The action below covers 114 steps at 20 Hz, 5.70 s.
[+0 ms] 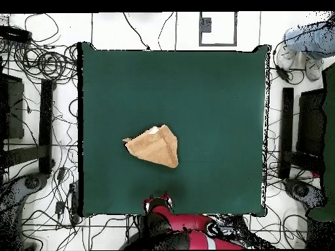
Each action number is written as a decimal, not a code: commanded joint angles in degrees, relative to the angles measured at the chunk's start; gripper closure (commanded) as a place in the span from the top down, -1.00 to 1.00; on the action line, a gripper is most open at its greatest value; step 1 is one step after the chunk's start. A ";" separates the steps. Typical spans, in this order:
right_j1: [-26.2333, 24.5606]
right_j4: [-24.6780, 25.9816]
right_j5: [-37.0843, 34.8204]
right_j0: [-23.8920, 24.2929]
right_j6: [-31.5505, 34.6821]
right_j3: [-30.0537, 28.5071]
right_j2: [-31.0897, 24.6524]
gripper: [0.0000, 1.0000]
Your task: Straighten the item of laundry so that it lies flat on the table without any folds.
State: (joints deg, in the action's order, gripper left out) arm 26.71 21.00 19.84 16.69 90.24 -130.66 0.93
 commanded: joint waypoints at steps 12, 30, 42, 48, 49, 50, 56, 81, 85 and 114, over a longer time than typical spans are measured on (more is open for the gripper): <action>-17.15 4.88 41.37 -1.30 21.42 -11.76 10.35 1.00; -9.76 -5.37 23.06 -1.19 15.76 -0.64 0.07 1.00; -11.85 -3.92 28.80 -1.89 18.19 3.22 0.80 1.00; -20.36 -18.57 71.69 -6.38 25.15 -0.48 4.82 1.00; -20.32 -19.67 70.37 -6.69 25.25 -0.82 4.84 1.00; -19.59 -19.85 70.69 -6.43 24.68 -0.75 4.44 1.00; -18.95 -17.27 72.89 -3.36 23.45 0.58 2.20 1.00; -15.37 -0.22 43.84 0.36 21.18 6.06 -2.11 1.00; -18.00 3.32 46.97 1.30 21.53 8.82 -2.84 1.00; -20.66 7.50 56.66 5.77 20.71 0.82 0.42 1.00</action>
State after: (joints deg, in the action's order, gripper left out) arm 5.39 28.84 75.57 22.19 98.00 -133.11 5.23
